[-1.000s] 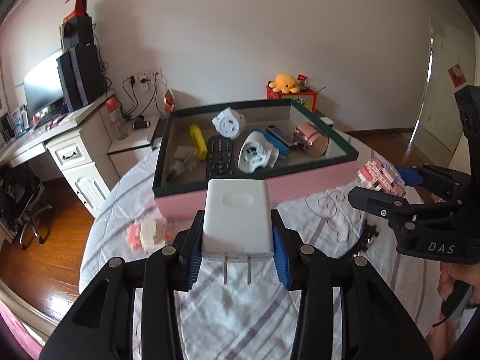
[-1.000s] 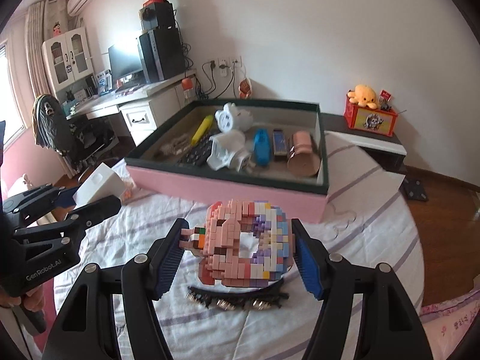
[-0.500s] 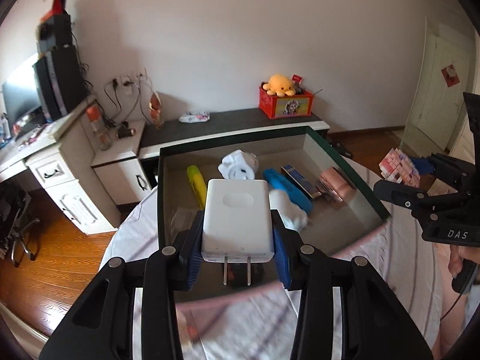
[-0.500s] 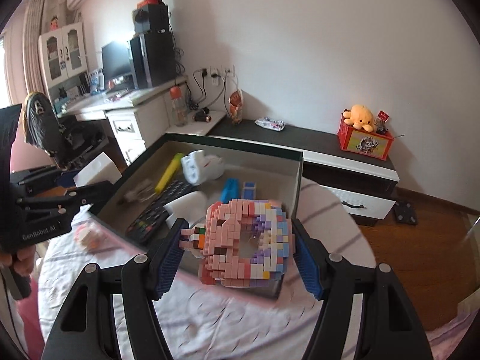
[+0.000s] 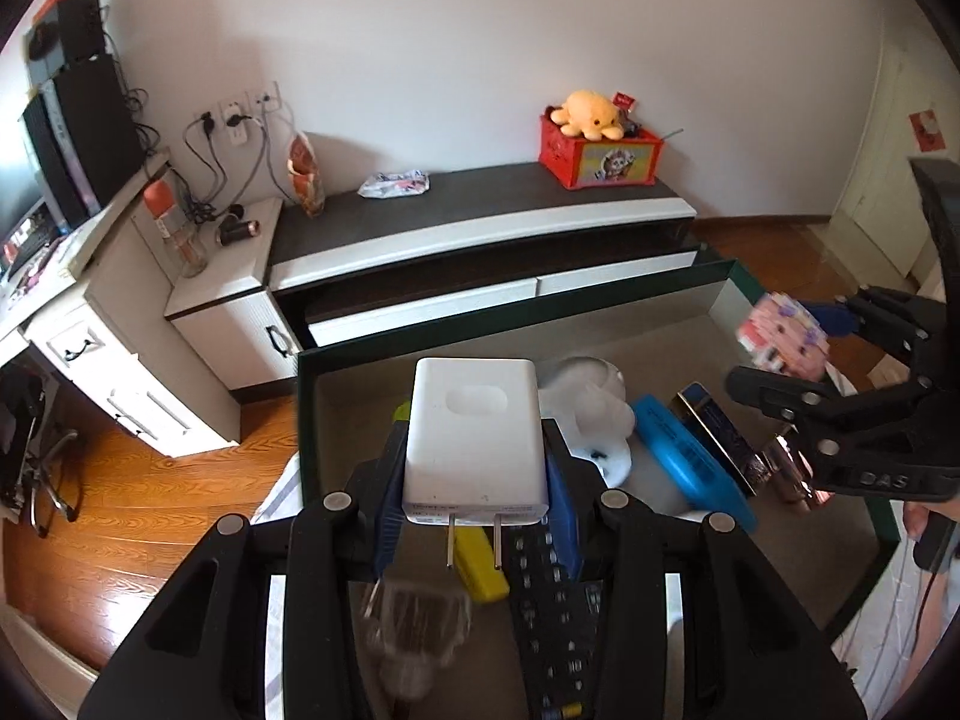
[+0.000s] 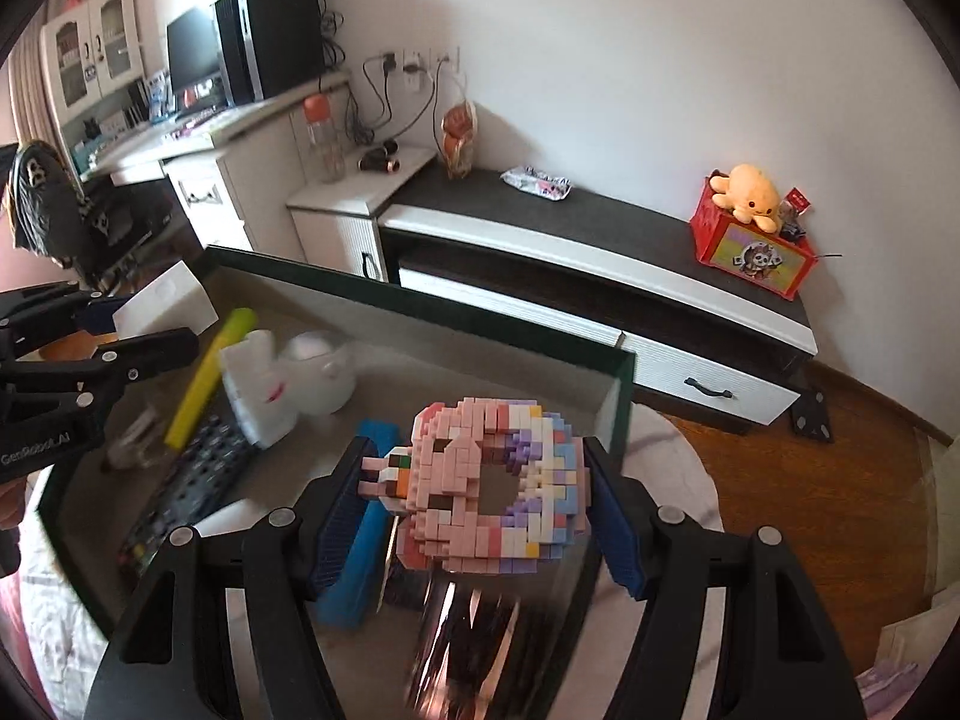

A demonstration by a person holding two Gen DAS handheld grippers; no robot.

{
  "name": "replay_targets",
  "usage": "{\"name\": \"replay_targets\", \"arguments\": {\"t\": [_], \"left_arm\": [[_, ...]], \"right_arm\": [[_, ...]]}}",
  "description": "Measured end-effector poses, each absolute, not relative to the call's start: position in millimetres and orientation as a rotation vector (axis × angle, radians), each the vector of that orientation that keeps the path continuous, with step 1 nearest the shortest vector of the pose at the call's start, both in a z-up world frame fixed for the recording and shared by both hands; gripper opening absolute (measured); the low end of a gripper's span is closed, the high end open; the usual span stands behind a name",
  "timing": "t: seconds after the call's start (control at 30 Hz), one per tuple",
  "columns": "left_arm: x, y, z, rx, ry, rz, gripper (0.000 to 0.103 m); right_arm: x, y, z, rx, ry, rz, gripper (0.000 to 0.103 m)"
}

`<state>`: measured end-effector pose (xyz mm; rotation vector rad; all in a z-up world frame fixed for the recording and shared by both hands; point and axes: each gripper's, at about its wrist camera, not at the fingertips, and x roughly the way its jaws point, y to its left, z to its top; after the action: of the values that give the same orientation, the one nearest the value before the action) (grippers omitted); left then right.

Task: Organize rigid objects
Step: 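Carry the charger with the left tool into the pink box while the right tool carries the donut figure, then open both tools to release the charger and donut figure in the box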

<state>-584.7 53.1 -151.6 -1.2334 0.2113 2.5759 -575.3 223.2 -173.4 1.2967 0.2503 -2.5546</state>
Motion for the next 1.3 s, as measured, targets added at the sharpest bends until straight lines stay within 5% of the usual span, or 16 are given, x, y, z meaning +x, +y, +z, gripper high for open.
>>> {"name": "replay_targets", "arguments": {"t": [0.43, 0.73, 1.3], "left_arm": [[-596.8, 62.0, -167.0, -1.247, 0.222, 2.552, 0.042], [-584.0, 60.9, -155.7, -1.221, 0.227, 2.587, 0.077], [-413.7, 25.6, -94.2, -0.945, 0.248, 2.734, 0.100]], "right_arm": [[-596.8, 206.4, -184.8, 1.376, 0.447, -2.552, 0.069], [-583.8, 207.5, -176.9, 1.351, 0.437, -2.584, 0.074], [-412.5, 206.4, -115.7, 1.086, 0.274, -2.692, 0.083]]}}
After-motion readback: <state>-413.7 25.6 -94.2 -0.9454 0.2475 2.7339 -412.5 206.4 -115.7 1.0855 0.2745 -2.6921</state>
